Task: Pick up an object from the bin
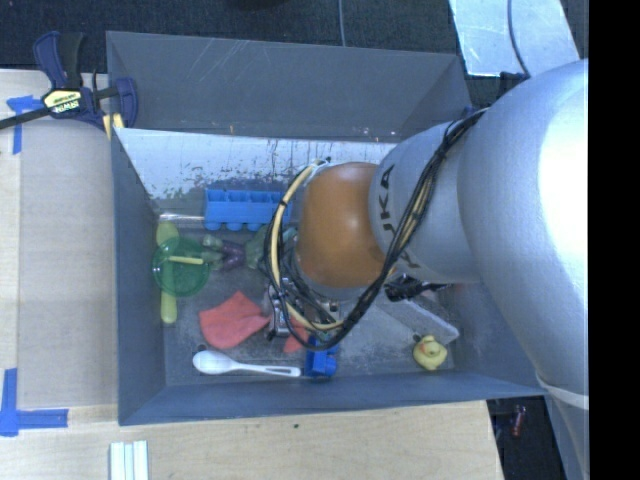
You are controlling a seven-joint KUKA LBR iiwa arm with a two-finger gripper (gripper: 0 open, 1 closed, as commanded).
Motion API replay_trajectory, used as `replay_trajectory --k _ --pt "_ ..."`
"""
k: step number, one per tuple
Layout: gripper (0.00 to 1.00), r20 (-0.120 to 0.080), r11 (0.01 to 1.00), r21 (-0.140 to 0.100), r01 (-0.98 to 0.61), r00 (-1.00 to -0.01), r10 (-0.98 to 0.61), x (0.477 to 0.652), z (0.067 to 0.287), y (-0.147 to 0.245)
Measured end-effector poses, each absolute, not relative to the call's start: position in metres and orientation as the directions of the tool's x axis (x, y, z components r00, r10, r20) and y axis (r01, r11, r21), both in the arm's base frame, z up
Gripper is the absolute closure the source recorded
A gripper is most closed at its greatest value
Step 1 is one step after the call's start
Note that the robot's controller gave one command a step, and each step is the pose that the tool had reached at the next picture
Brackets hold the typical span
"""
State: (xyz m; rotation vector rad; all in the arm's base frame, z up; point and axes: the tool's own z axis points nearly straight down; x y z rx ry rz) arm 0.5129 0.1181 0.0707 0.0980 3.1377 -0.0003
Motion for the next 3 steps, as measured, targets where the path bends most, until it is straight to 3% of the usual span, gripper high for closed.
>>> replay_trajectory --k 1,2,3 --pt "1.0 0.004 0.999 -0.002 0.053 -0.999 0.053 0.516 0.119 0.112" --pt "1.0 -0.003 0.997 0.0 0.074 -0.997 0.074 0.497 0.162 0.105" --pt "1.0 -0.003 0.997 0.0 0.072 -0.997 0.072 0.503 0.233 0.092"
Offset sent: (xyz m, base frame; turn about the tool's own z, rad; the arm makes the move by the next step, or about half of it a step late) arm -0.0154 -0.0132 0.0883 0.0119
